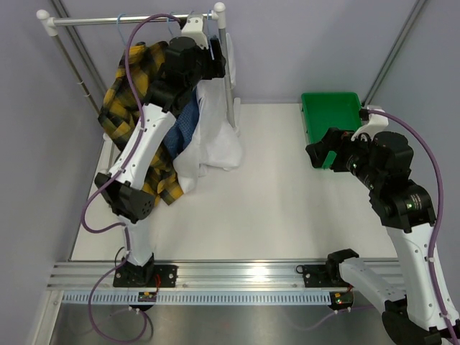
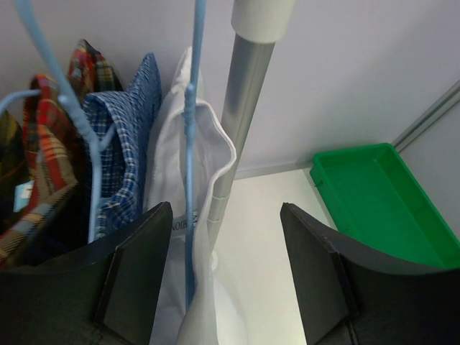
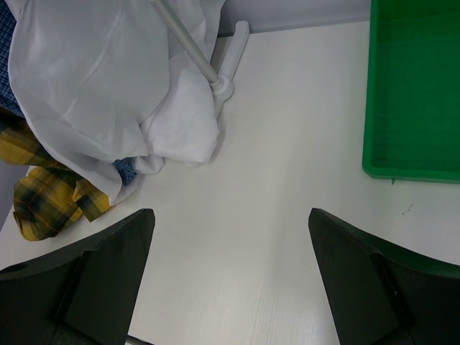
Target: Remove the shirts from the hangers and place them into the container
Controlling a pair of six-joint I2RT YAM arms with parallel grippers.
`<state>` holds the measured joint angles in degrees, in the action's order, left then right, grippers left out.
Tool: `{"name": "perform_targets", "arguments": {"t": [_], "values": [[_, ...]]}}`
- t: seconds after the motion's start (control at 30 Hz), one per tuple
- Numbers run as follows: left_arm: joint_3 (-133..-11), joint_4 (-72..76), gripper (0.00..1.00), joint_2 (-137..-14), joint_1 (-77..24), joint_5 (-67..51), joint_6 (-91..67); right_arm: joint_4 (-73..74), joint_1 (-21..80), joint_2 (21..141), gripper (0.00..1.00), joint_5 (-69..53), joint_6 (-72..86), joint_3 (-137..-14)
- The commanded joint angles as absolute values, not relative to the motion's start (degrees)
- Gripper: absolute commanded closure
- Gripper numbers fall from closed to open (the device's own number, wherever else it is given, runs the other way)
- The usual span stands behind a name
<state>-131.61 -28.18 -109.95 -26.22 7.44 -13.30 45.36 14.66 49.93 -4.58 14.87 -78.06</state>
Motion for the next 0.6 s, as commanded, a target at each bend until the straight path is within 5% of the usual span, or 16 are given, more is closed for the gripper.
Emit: {"name": "perform_targets", "arguments": {"t": [0.0, 0.37, 0.57], "values": [[-132.19, -24.79, 0.36, -110.74, -26.10, 4.92, -12.57, 46.05, 15.21, 49.66, 0.01, -5.19, 14.85, -77.52], [-132.28, -22.77, 0.47, -111.53, -23.21, 0.90, -17.66, 46.14, 15.21, 49.57, 0.01, -6.68, 15.29, -76.12], [-132.19, -21.80, 0.67, -112.23, -22.94, -2.54, -19.07, 46.32, 15.21, 49.22, 0.01, -6.50, 15.12, -76.11]]}}
